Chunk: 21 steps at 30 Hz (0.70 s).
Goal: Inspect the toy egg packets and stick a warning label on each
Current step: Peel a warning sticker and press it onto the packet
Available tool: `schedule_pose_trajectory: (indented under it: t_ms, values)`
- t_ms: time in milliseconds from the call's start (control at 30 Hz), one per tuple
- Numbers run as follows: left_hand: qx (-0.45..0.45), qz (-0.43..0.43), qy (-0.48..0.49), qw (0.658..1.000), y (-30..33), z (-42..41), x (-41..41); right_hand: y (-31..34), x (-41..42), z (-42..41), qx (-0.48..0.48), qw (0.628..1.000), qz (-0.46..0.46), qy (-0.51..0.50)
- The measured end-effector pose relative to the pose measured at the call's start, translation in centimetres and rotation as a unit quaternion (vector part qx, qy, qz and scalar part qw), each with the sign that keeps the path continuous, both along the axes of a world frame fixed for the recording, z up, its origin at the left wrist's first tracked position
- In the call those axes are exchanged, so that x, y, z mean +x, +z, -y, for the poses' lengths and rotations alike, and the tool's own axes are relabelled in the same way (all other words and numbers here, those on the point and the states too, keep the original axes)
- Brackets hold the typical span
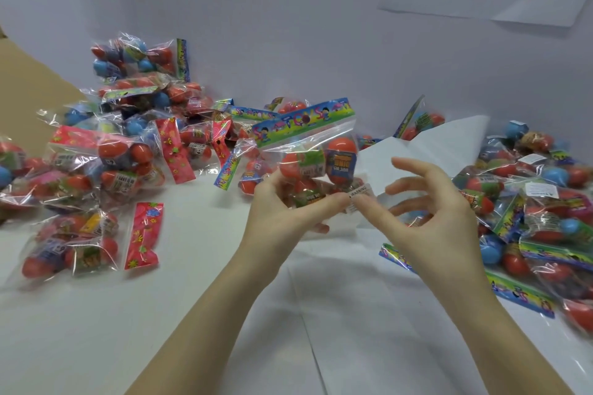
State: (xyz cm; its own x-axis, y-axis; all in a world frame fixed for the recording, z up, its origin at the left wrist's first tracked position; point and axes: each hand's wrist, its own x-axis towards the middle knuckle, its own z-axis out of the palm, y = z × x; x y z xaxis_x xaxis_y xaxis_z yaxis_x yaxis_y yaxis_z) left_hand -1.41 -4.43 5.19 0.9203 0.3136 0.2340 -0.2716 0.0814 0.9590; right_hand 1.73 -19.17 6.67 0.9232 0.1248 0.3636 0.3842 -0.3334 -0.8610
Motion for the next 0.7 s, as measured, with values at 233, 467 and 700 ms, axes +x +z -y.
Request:
schedule_pose_trajectory:
  t_ms: [233, 467, 700]
  values:
    - [-0.069, -0.023, -0.071, 0.995, 0.3, 0.0, -0.2, -0.2, 0.3, -0.1, 0.195, 0.938, -0.213, 0.193]
    - [-0.091, -0.044, -0.067, 0.993, 0.2, -0.1, 0.1, -0.2, 0.5, -0.1, 0.239, 0.902, -0.281, 0.227]
    - [0.006, -0.061, 0.055, 0.997, -0.3, 1.1, 0.1, -0.4, -0.6, -0.8, 0.202, 0.979, -0.013, 0.004]
